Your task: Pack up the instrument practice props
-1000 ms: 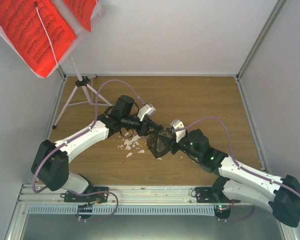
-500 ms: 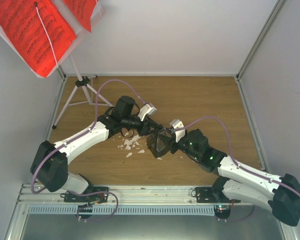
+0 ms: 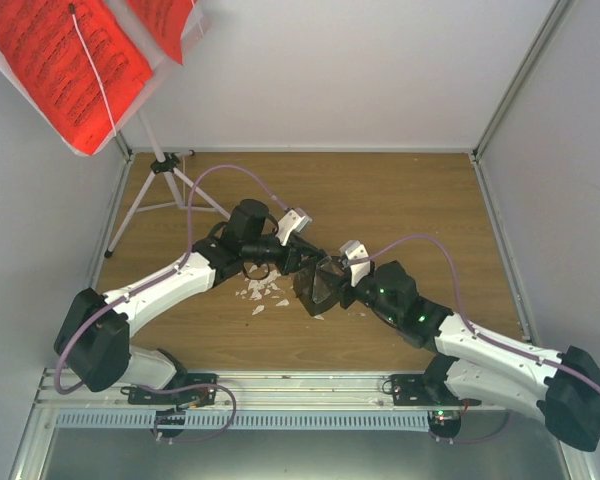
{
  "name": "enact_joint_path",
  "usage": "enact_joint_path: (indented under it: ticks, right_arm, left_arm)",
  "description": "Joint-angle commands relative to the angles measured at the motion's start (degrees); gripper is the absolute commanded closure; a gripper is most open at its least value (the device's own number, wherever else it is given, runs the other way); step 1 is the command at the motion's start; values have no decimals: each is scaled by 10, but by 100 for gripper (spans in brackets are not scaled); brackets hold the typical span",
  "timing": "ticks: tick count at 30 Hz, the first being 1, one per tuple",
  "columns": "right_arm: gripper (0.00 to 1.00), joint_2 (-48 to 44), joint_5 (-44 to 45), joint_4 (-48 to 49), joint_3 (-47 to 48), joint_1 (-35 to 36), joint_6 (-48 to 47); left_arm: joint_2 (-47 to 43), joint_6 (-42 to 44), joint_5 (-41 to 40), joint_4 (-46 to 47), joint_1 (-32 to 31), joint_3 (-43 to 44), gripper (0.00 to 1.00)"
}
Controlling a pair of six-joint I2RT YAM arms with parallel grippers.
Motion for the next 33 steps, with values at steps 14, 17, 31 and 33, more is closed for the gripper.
enact_joint_path:
  ticks: [14, 17, 31, 33]
  right_arm:
    - [80, 58, 89, 11, 5, 23, 8]
    - [80, 65, 96, 10, 8, 24, 13]
    - [72, 88, 109, 19, 19, 25, 44]
    - [67, 84, 110, 11, 23, 25, 43]
  left_arm:
    - [-7, -52, 10, -15, -48, -67, 73]
    - [-8, -58, 10, -9, -51, -70, 73]
    - [-20, -82, 7, 22, -64, -95, 74]
    - [-24, -80, -2, 20, -64, -90, 72]
